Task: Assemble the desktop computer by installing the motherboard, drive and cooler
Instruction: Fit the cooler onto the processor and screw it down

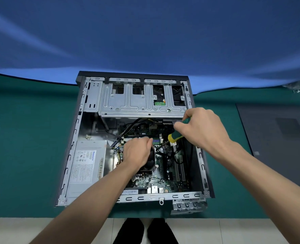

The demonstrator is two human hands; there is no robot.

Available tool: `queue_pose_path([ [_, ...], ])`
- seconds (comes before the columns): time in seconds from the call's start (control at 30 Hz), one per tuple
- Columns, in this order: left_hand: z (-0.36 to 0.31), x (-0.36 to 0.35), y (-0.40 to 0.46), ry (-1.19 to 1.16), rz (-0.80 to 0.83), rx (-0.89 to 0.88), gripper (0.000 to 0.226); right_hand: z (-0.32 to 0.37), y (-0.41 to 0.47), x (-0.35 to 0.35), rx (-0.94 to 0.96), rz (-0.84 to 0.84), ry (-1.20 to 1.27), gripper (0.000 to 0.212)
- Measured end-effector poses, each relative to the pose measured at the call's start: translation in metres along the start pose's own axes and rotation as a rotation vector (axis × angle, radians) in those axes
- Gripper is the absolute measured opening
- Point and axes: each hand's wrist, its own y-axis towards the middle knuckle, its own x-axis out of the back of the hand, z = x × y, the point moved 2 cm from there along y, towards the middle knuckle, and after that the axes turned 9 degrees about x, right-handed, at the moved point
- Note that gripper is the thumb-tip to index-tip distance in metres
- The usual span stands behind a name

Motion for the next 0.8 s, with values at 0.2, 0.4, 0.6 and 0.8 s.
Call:
queue_pose_path([
  [0.2, 0.0, -0.008, 0.002, 0.024, -0.075, 0.019, 0.039, 0.005, 0.0, 0.0, 0.005, 0.014, -0.03, 0.019],
  [0.4, -0.001, -0.01, 0.001, 0.085, -0.039, -0.003, 0.041, 0.009, 0.001, 0.006, -0.009, 0.103, -0.015, 0.018],
  [0.6, -0.002, -0.009, 0.0, 0.113, -0.09, -0.005, 0.043, 0.028, 0.01, 0.012, 0.081, 0.429, 0.061, 0.031],
  [0.8, 0.0, -0.01, 0.0, 0.089, -0.059, 0.008, 0.034, 0.05, 0.006, 0.007, 0.266, 0.189, -0.2, 0.017],
])
